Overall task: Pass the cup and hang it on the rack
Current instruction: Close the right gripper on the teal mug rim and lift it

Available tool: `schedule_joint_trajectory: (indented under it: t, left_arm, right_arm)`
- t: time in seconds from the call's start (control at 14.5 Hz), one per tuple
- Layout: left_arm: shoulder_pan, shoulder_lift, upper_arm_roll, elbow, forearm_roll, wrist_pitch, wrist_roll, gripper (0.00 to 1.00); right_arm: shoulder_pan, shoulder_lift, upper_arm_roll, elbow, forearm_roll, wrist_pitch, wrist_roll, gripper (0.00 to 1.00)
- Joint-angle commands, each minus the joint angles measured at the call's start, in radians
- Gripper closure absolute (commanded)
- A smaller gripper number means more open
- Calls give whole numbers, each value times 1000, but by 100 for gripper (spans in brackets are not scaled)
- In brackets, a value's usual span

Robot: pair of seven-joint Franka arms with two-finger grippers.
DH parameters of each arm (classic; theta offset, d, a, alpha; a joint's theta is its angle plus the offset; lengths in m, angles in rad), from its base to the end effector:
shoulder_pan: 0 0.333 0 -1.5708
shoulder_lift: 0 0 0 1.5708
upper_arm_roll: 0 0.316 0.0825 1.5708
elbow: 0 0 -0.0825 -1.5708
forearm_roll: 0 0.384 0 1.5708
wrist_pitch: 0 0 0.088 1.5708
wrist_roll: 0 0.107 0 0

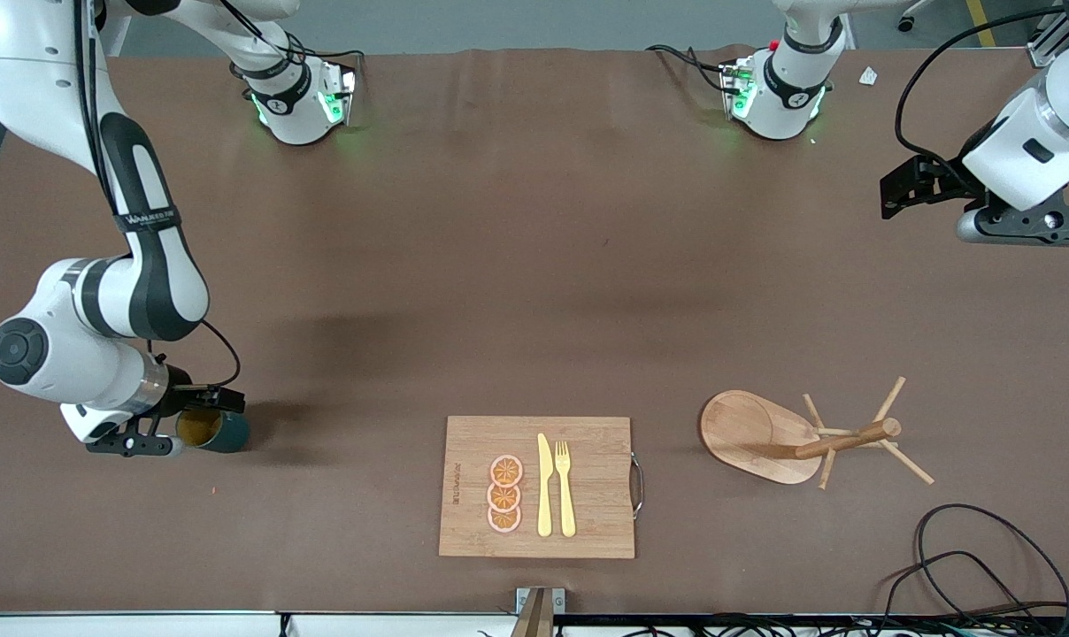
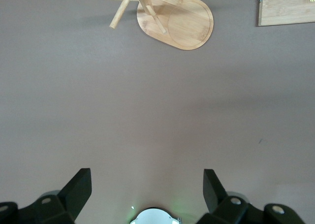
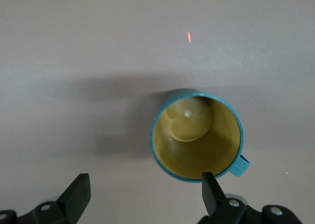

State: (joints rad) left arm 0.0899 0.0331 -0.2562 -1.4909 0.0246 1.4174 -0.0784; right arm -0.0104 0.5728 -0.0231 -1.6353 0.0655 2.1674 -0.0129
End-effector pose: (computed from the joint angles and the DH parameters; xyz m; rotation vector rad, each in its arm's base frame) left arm 0.5418 -0.0854 0.6313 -3.1058 0.1332 0.1599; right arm 0.6817 -0.0184 0.2813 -3.0980 0.0853 0.0611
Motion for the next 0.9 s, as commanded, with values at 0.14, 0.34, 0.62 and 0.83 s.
schedule_joint_trajectory:
  t: [0.14, 0.34, 0.62, 0.83]
  left_arm:
    - [4, 11, -2, 26, 17, -18, 3, 0]
    - [-1, 13, -3, 26, 17, -18, -3, 0]
    - [4, 13, -2, 26, 18, -18, 3, 0]
    - [4, 13, -2, 26, 18, -18, 11, 0]
  right_arm:
    - [-22, 35, 11, 20, 10, 38, -19, 0]
    - [-7, 76, 11, 20, 7, 169, -21, 0]
    - [-8, 110, 11, 21, 4, 155, -62, 70]
    - [1, 111, 11, 46, 2, 129, -62, 95]
